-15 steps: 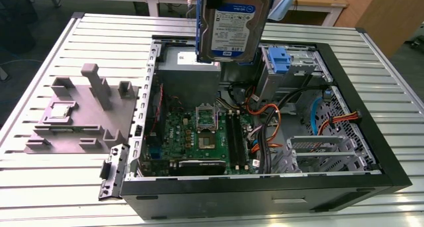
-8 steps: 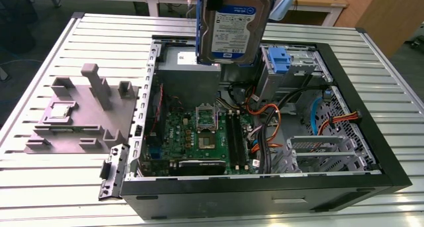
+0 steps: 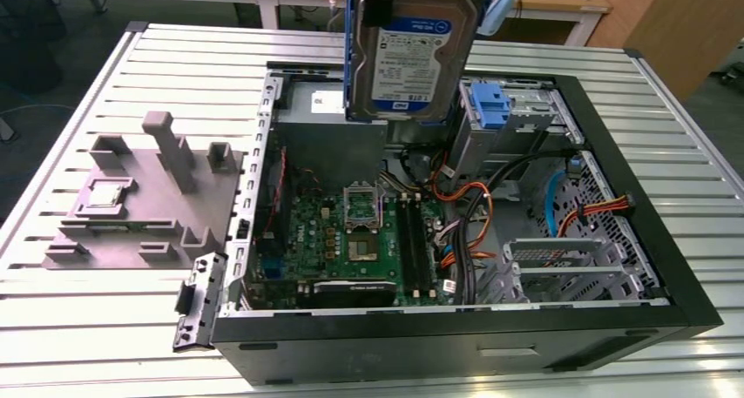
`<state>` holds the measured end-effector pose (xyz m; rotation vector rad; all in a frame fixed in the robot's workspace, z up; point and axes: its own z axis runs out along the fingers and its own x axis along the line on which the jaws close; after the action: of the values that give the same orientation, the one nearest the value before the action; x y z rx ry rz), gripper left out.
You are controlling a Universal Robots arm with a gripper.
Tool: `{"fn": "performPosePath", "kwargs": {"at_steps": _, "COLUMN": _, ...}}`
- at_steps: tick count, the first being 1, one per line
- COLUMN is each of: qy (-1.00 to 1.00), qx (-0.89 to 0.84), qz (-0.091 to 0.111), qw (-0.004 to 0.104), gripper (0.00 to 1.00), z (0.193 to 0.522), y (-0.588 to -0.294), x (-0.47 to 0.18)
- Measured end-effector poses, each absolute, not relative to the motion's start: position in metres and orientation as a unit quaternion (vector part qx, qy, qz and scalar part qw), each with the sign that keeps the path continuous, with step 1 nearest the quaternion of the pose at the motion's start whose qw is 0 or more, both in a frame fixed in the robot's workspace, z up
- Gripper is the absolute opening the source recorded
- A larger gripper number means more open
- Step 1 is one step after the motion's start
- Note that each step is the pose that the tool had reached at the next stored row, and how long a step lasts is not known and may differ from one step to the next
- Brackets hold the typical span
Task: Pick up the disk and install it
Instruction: 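Insert the disk into the insertion slot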
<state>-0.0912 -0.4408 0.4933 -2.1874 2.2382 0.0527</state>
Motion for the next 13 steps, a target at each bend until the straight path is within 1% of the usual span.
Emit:
{"fn": "performPosePath", "kwargs": {"at_steps": 7, "qy": 0.715, "qx": -0.699, "qz": 0.017, "qw": 0.006, "gripper": 0.36, "z": 0.492, "y": -0.460, "x": -0.091}}
{"fn": "performPosePath", "kwargs": {"at_steps": 13, "qy": 0.715, "qx": -0.699, "qz": 0.015, "qw": 0.004, "gripper": 0.36, "z": 0.492, "y": -0.468, "x": -0.091}}
